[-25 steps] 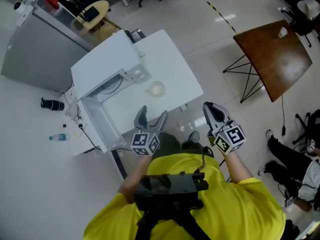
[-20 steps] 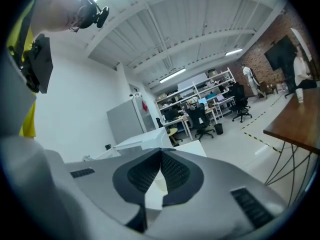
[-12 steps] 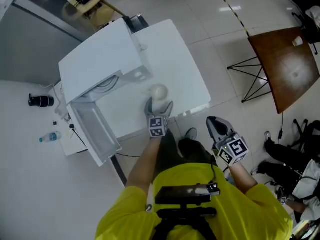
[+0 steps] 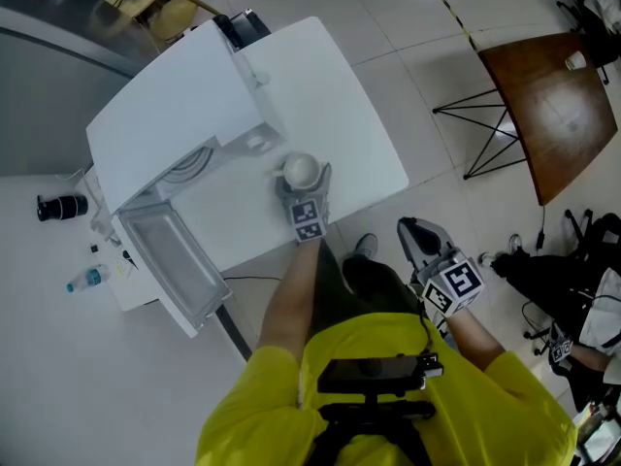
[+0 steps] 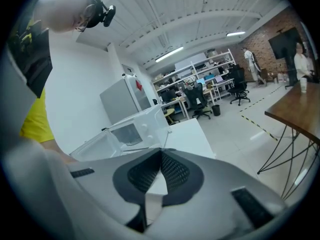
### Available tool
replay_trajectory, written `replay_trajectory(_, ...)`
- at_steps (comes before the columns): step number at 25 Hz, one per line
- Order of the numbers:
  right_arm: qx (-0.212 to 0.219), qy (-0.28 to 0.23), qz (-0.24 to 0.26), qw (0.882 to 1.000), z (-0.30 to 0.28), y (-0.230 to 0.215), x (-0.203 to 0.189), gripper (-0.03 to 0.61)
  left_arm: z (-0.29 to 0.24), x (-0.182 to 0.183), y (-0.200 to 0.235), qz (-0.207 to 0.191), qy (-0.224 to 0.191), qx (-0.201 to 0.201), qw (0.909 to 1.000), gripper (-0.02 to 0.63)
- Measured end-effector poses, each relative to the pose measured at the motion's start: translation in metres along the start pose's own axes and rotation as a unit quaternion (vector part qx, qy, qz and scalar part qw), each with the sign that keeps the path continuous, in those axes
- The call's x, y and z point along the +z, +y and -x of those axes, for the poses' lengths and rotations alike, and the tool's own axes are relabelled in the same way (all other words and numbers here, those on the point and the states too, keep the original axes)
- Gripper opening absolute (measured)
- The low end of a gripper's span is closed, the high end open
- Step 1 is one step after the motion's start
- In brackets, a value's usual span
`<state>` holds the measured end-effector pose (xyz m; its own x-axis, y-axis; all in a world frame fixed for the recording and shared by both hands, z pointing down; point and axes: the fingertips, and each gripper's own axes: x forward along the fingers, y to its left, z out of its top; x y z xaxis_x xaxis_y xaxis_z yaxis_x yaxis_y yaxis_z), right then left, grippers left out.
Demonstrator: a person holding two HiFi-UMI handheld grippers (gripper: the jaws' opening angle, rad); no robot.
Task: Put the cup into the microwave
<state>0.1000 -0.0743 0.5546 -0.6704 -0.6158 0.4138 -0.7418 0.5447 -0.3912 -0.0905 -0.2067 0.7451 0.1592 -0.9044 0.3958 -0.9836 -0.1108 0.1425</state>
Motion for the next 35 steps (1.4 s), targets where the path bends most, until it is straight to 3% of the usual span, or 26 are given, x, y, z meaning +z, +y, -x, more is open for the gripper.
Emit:
replay_trajectory(3, 0.005, 0.002, 0.003, 1.000, -0.007, 0.009, 0.004, 0.006, 0.014, 0.004, 0.012, 0.024, -0.006, 0.013, 0.9996, 0.465)
replay_trajectory(7, 0.025, 0.003, 0.007, 1.000, -0.027, 0.027, 0.010, 0.006, 0.065, 0.030, 0.046, 0.023, -0.016, 0.042, 0.9987, 0.465)
replay_trajectory(12, 0.073, 0.007, 0.020, 0.997, -0.074, 0.062, 0.019, 0.006, 0.103, 0.057, 0.139, 0.011, -0.024, 0.100, 0.9946, 0.465)
replay_trajectory(18, 0.089, 0.007, 0.036, 0.995, -0.141, 0.092, 0.032, 0.006, 0.087, 0.105, 0.229, -0.010, -0.046, 0.145, 0.9884, 0.465)
replay_trajectory(25, 0.085, 0.039, 0.037, 0.995, -0.184, 0.115, 0.023, 0.006, 0.031, 0.125, 0.267, -0.012, -0.054, 0.124, 0.9908, 0.465)
replay_trajectory(35, 0.048, 0.054, 0.017, 0.997, -0.212, 0.103, 0.021, 0.006, -0.019, 0.131, 0.292, -0.002, -0.045, 0.110, 0.9929, 0.465)
